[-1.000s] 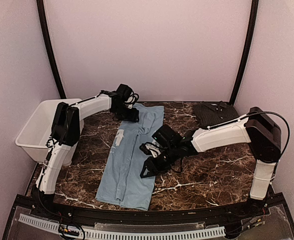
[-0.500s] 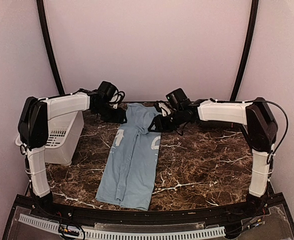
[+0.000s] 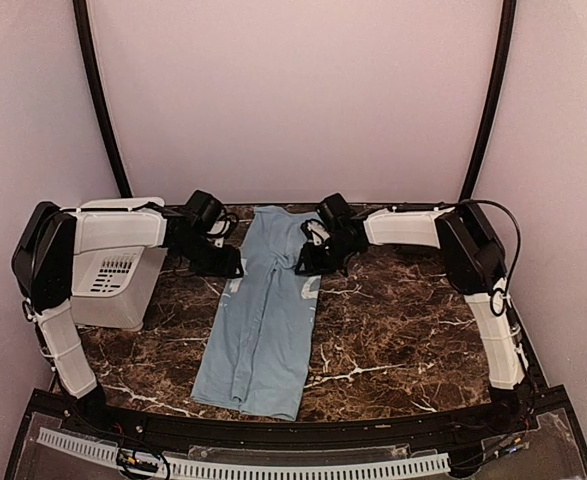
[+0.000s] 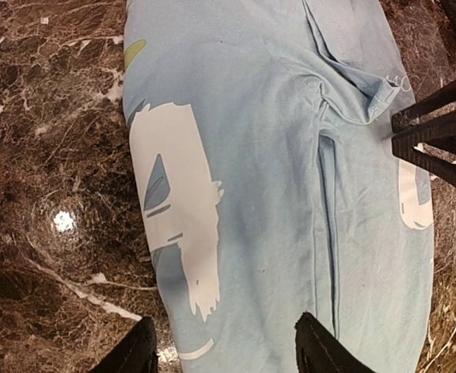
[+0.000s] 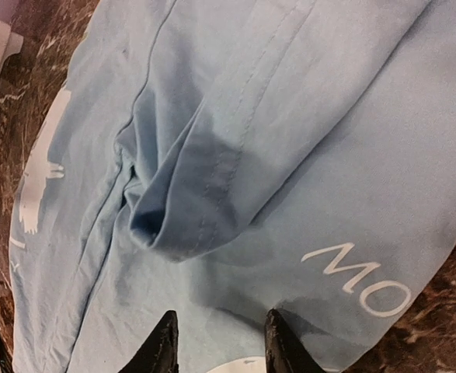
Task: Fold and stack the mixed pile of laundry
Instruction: Rotate the rectangle-folded T-shirt at the center of the board.
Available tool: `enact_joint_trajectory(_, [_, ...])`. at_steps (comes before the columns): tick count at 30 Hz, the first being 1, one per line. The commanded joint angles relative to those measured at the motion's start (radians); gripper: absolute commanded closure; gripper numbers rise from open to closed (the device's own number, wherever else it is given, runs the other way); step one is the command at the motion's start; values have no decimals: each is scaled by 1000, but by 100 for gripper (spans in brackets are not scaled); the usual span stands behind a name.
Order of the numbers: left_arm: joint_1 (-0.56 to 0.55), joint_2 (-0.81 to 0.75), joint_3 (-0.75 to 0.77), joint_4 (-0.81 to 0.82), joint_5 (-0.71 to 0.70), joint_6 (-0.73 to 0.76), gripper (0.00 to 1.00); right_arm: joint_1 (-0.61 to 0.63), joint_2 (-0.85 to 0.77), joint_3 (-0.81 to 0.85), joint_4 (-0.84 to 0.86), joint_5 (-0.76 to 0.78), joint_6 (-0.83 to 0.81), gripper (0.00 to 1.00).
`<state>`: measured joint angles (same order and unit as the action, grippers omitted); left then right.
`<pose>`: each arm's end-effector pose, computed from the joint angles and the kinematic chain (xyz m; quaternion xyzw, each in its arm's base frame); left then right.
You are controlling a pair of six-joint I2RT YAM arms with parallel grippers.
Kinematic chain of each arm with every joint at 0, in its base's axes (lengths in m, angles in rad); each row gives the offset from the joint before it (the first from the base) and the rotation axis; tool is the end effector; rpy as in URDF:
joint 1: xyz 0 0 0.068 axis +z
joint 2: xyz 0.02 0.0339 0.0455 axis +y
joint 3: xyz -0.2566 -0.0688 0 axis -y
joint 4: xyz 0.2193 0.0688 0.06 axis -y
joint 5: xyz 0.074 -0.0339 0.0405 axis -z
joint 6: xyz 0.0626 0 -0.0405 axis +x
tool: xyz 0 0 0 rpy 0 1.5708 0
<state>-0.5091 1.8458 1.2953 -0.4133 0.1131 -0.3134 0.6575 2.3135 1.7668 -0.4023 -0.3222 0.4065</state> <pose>0.3333 -0.1941 0.1850 0.1099 0.9466 -0.1687 0.2519 0.3755 0.3150 0.1314 -0.1663 0.9262 0.2848 0.1828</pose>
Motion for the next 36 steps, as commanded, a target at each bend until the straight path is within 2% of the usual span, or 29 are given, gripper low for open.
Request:
enact_joint_trajectory(1, [-6, -86, -23, 23, 0, -24, 40, -42, 88, 107, -74, 77, 11, 65])
enact_joint_trajectory(10, [-6, -116, -28, -7, -13, -21, 39, -119, 246, 380, -192, 79, -1, 66])
enact_joint_trajectory(14, [-6, -130, -61, 11, -4, -20, 36, -143, 278, 438, -193, 63, -14, 66])
enact_joint_trajectory(17, [-9, -173, -101, 41, -2, -16, 31, -151, 256, 442, -171, 53, -42, 61])
enact_joint_trajectory(21, [-20, -271, -159, 95, -27, -12, 22, -153, 131, 406, -142, 55, -94, 47])
enact_joint_trajectory(22, [-22, -311, -169, 113, -32, -11, 11, -153, 87, 393, -139, 65, -103, 43])
enact_joint_trajectory(24, [-30, -375, -197, 136, -54, -9, 2, -153, -8, 348, -125, 84, -121, 31])
enact_joint_trajectory(26, [-33, -441, -224, 160, -80, -13, 1, -153, -116, 266, -100, 118, -135, 20])
enact_joint_trajectory(28, [-34, -498, -256, 188, -120, -38, 1, -155, -229, 180, -37, 175, -131, 3])
enact_joint_trajectory(31, [-33, -542, -273, 227, -188, -66, 1, -167, -374, 71, 17, 220, -95, 1])
enact_joint_trajectory(34, [-24, -540, -232, 163, -88, -47, 1, -187, -483, -28, 21, 84, -100, 1])
enact_joint_trajectory(36, [-28, -512, -192, 51, -14, -54, 1, -185, -555, -119, 1, 16, -68, 1])
